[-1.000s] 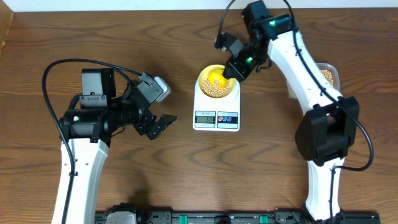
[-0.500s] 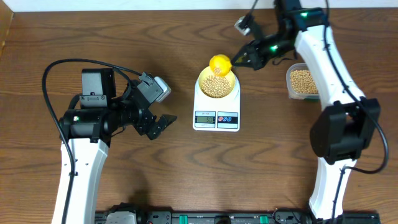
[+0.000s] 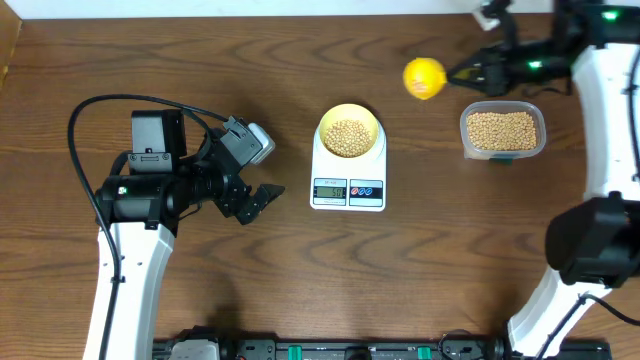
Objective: Scoop item into bowl and weigh 50g on scale
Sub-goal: 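Carry the empty scoop right back to the soybean tub, then lower the scoop into the tub and release it with the right gripper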
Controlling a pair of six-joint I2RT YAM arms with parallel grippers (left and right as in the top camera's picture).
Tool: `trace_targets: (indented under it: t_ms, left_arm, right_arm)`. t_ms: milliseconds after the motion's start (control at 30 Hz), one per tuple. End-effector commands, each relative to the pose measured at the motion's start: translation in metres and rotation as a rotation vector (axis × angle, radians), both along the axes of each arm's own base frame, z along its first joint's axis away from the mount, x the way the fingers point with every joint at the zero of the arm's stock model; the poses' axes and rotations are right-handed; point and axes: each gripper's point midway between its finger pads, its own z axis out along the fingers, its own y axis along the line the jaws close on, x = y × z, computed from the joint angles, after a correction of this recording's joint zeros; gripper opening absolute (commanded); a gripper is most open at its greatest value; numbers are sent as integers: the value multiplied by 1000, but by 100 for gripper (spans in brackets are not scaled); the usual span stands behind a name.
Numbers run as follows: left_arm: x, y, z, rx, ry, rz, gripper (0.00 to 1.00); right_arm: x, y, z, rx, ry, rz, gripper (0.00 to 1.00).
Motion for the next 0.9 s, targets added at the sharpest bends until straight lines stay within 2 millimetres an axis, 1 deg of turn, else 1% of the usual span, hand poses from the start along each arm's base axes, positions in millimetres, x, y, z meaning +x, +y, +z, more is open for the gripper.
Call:
trace_targets:
  t_ms: [0, 100, 200, 233, 300, 467, 533, 600, 767, 833, 867]
  left_arm:
    - [1, 0, 2, -1, -14, -11, 98]
    - [1, 0, 2, -1, -14, -11, 98]
    - [1, 0, 2, -1, -14, -11, 98]
    - [1, 0, 2, -1, -14, -11, 98]
    - [1, 0, 2, -1, -14, -11, 98]
    - [1, 0, 2, -1, -14, -11, 98]
    - [1, 0, 2, -1, -14, -11, 97]
    - [1, 0, 2, -1, -14, -11, 98]
    - [1, 0, 2, -1, -14, -11, 98]
    - [1, 0, 2, -1, -14, -11, 97]
    - [1, 0, 2, -1, -14, -11, 98]
  right_arm:
    - [-5, -29, 8, 25, 30, -75, 1]
    - [-7, -61, -1, -24, 76, -152, 1]
    - [-10, -88, -11, -87, 107, -212, 1]
    - [-12, -106, -19, -147, 128, -252, 1]
    - [-15, -118, -26, -202, 147, -274, 1]
    - [-21, -150, -50, -454, 191, -312, 1]
    - [-22, -157, -55, -531, 194, -316, 1]
    - [-19, -159, -58, -577, 185, -312, 1]
    - [-8, -152, -60, -659, 142, -302, 2]
    - [-7, -149, -62, -705, 136, -292, 1]
    - [-7, -147, -63, -757, 133, -278, 2]
